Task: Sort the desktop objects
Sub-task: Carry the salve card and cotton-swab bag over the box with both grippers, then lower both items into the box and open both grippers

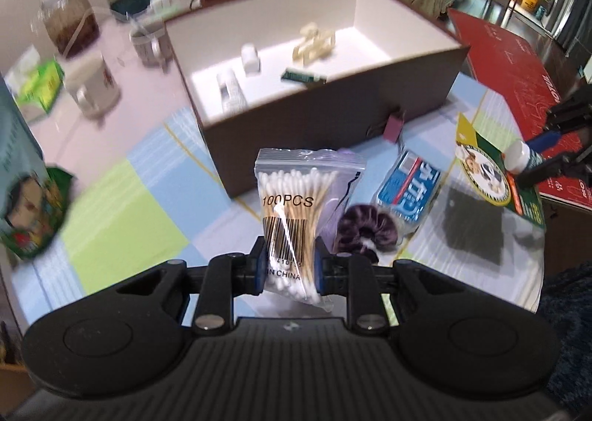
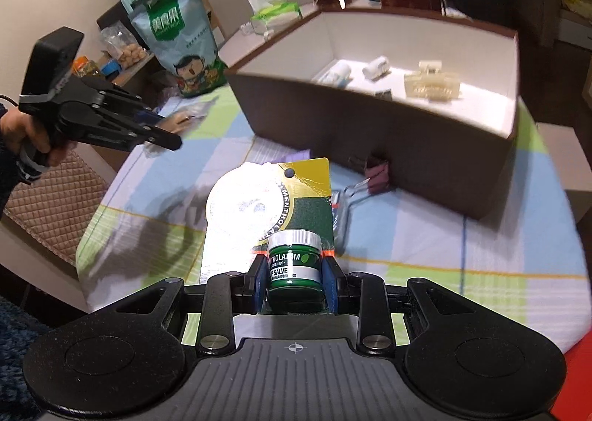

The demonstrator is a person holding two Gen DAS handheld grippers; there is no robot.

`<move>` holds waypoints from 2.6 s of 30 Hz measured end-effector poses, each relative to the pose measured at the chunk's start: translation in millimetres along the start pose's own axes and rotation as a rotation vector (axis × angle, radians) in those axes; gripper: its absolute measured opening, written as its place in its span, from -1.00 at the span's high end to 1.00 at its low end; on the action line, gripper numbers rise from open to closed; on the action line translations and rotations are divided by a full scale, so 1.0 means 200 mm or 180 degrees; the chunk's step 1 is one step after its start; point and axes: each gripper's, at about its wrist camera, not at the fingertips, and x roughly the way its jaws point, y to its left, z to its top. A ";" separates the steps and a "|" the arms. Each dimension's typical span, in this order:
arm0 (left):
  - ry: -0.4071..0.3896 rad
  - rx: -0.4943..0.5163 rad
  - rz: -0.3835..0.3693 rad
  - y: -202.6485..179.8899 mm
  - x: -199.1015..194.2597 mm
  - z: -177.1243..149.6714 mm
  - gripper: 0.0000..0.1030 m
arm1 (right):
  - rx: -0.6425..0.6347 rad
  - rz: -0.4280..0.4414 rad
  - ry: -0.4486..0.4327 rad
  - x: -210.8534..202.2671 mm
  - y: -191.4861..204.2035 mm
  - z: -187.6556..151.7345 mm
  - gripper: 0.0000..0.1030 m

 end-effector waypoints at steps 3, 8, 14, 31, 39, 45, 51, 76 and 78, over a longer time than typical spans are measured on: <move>-0.0089 0.0106 0.0014 -0.02 -0.09 0.07 0.61 | -0.0026 0.0008 -0.0078 -0.08 -0.03 0.06 0.41; -0.0158 0.0369 0.0114 -0.04 -0.16 0.21 0.61 | -0.0117 -0.0010 -0.0225 -0.19 -0.08 0.19 0.41; -0.0154 0.0711 0.0261 -0.07 -0.17 0.40 0.61 | -0.0307 -0.0181 -0.0325 -0.28 -0.14 0.38 0.41; 0.0217 0.1314 0.0272 -0.11 0.20 0.78 0.61 | -0.1085 -0.0757 0.0167 -0.06 -0.34 0.85 0.41; 0.0497 0.1169 0.0070 -0.07 0.45 0.83 0.61 | -0.1103 -0.0817 0.0684 0.25 -0.47 0.91 0.41; 0.0777 0.1240 -0.0179 -0.05 0.65 0.85 0.61 | -0.1115 -0.0807 0.1110 0.49 -0.54 0.94 0.41; 0.1002 0.1234 -0.0291 -0.03 0.80 0.86 0.61 | -0.1288 -0.0850 0.1432 0.61 -0.58 0.95 0.41; 0.1328 0.1357 -0.0299 -0.10 1.05 0.85 0.14 | -0.1329 -0.0975 0.1739 0.79 -0.63 0.93 0.41; 0.1334 0.1321 -0.0308 -0.09 1.05 0.85 0.12 | -0.1346 -0.0952 0.1750 0.80 -0.63 0.93 0.40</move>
